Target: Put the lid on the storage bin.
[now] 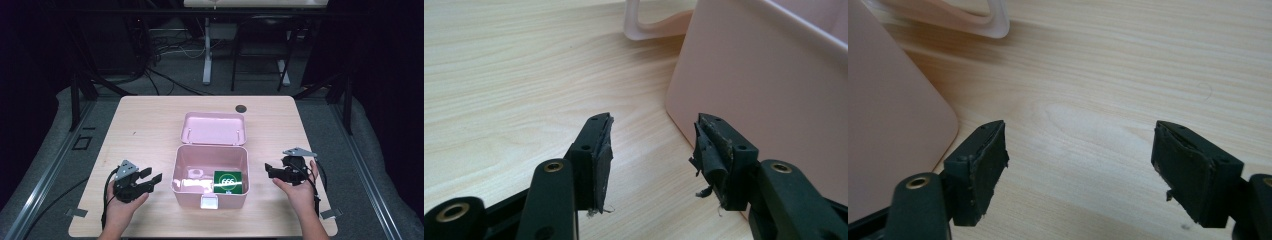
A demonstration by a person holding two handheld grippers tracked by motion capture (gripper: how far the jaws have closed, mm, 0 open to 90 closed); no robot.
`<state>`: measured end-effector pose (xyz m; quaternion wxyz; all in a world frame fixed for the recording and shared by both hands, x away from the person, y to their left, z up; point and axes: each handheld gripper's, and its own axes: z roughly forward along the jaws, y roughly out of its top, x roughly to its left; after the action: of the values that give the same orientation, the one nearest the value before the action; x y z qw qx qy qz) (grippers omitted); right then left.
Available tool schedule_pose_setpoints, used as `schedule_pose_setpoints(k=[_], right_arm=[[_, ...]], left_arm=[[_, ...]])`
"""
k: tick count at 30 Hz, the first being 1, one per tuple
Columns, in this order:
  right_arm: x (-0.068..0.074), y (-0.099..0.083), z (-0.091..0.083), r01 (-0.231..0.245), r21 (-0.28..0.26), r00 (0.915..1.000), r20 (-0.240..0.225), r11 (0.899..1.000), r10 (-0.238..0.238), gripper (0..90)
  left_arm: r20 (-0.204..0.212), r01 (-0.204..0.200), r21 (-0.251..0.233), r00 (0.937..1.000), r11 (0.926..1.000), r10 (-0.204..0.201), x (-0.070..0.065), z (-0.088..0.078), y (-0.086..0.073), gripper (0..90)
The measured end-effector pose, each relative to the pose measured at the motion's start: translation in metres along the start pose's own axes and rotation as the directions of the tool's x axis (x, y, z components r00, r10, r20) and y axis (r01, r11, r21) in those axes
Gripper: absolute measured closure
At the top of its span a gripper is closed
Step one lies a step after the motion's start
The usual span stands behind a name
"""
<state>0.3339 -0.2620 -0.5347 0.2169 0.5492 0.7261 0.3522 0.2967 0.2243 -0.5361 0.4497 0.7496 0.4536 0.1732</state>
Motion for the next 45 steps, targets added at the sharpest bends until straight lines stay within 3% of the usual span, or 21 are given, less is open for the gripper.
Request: schedule_pose_setpoints(k=[7, 11, 14, 19, 30, 38, 45], right_arm=[[-0.004, -0.002, -0.001, -0.017, -0.019, 0.9998, -0.013, 1.0, 0.017, 37.9], [-0.001, -0.003, -0.001, 0.008, -0.031, 0.9999, 0.012, 0.999, -0.008, 43.8], [0.003, -0.001, 0.002, 0.033, -0.02, 0.9991, 0.025, 0.999, -0.033, 46.3], [0.005, 0.005, 0.003, 0.019, -0.012, 0.9997, 0.014, 1.0, -0.019, 47.2], [0.009, 0.039, -0.004, -0.019, 0.036, 0.9976, -0.065, 0.999, 0.021, 50.0], [0.017, 0.069, -0.007, -0.031, 0.073, 0.9895, -0.139, 0.997, 0.04, 52.6], [0.027, 0.09, -0.008, -0.003, 0.062, 0.991, -0.133, 0.998, 0.011, 55.1]], left_arm=[[0.001, 0.006, 0.005, 1.0, 1.0, -0.006, -0.002, 0.001, 0.0, 53.3], [-0.004, 0.015, 0.006, 0.9999, 0.9999, -0.015, -0.002, -0.001, 0.002, 53.9], [-0.006, 0.02, 0.003, 0.9998, 0.9998, -0.02, -0.003, -0.003, 0.004, 53.9], [0.01, 0.014, -0.005, 0.9998, 0.9999, -0.014, -0.008, -0.005, 0.007, 54.0], [0.05, -0.016, -0.015, 0.9986, 0.9998, 0.017, -0.02, -0.011, 0.018, 54.0], [0.097, -0.026, -0.032, 0.9949, 0.9992, 0.029, -0.031, -0.018, 0.032, 51.5], [0.141, -0.033, -0.036, 0.9893, 0.9988, 0.038, -0.039, -0.024, 0.042, 58.7]])
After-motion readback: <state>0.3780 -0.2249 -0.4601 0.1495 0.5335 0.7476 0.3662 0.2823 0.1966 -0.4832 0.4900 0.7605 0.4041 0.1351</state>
